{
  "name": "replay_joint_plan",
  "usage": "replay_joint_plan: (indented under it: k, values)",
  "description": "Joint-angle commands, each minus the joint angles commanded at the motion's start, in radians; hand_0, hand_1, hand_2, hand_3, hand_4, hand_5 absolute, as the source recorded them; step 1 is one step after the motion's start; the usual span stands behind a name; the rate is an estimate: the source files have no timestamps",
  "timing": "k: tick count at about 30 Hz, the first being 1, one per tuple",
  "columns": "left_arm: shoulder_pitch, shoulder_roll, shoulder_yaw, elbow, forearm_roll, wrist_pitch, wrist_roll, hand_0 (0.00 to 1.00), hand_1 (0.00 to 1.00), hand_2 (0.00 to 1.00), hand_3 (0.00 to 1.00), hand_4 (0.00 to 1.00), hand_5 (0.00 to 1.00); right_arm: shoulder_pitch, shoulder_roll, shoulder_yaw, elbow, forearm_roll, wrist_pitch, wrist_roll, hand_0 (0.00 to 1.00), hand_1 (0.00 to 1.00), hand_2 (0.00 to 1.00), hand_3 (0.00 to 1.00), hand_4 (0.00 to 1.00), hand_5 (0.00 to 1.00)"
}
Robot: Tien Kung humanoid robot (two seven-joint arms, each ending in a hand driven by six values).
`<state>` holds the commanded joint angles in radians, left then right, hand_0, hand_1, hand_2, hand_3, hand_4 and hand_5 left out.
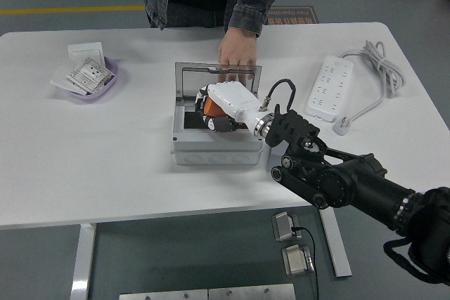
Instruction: Pick up the cylinder from the cube,place it in the box,flap close box
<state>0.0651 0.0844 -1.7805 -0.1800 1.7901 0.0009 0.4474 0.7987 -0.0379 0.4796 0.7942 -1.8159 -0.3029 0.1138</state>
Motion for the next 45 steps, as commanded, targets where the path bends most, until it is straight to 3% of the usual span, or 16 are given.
replay_joint_plan:
  k: [5,6,11,12,17,18,28,34,38,45]
  values:
    - [-0.002,-0.001,0.006,0.000,-0.005,0.001,-0.002,0.653,0.700,0.677,0.719,0.788,0.529,0.014,-0.013,0.004,-0.005,-0.022,0.039,-0.002,0.058,0.198,0.527,0.536,0.143,0.002]
    - [-0.003,-0.001,0.007,0.000,-0.005,0.001,-0.002,0.653,0.701,0.677,0.719,0.788,0.529,0.015,-0.016,0.004,-0.007,-0.024,0.046,-0.002,0.101,0.254,0.573,0.655,0.334,0.052]
    - [-0.004,-0.002,0.010,0.000,-0.006,0.000,-0.003,0.653,0.701,0.677,0.719,0.788,0.529,0.020,-0.022,-0.005,-0.012,-0.028,0.059,0.001,0.101,0.254,0.573,0.655,0.334,0.052]
    - [-0.005,-0.002,0.010,0.000,-0.006,0.000,-0.003,0.653,0.701,0.677,0.719,0.788,0.529,0.020,-0.022,-0.008,-0.012,-0.029,0.060,0.002,0.305,0.433,0.615,0.657,0.773,0.437]
    - [-0.009,-0.004,0.018,0.000,-0.009,-0.001,-0.004,0.653,0.701,0.677,0.719,0.788,0.529,0.019,-0.020,-0.015,-0.012,-0.032,0.058,0.003,0.305,0.433,0.615,0.657,0.773,0.437]
    - [-0.010,-0.004,0.021,0.000,-0.011,-0.001,-0.005,0.652,0.700,0.677,0.719,0.788,0.529,0.018,-0.019,-0.016,-0.013,-0.031,0.057,0.003,0.548,0.582,0.627,0.710,0.985,0.669]
    - [-0.014,-0.009,0.029,0.000,-0.004,-0.006,-0.003,0.652,0.700,0.677,0.718,0.787,0.528,0.006,-0.013,-0.009,-0.008,-0.030,0.048,0.009,0.590,0.601,0.633,0.728,0.998,0.714]
    - [-0.013,-0.013,0.035,0.000,-0.007,-0.008,-0.002,0.650,0.700,0.677,0.717,0.786,0.527,-0.011,-0.028,0.021,0.038,-0.032,0.049,0.002,0.599,0.595,0.633,0.730,0.998,0.706]
    - [-0.010,-0.014,0.036,0.000,-0.011,-0.006,-0.002,0.650,0.700,0.676,0.717,0.786,0.527,-0.044,-0.069,0.049,0.119,0.026,0.054,-0.009,0.599,0.569,0.627,0.731,0.998,0.701]
    - [0.001,-0.018,0.025,0.000,-0.010,-0.004,0.001,0.650,0.699,0.676,0.717,0.786,0.526,-0.131,-0.179,0.144,0.307,0.124,0.098,-0.053,0.595,0.554,0.625,0.726,0.998,0.700]
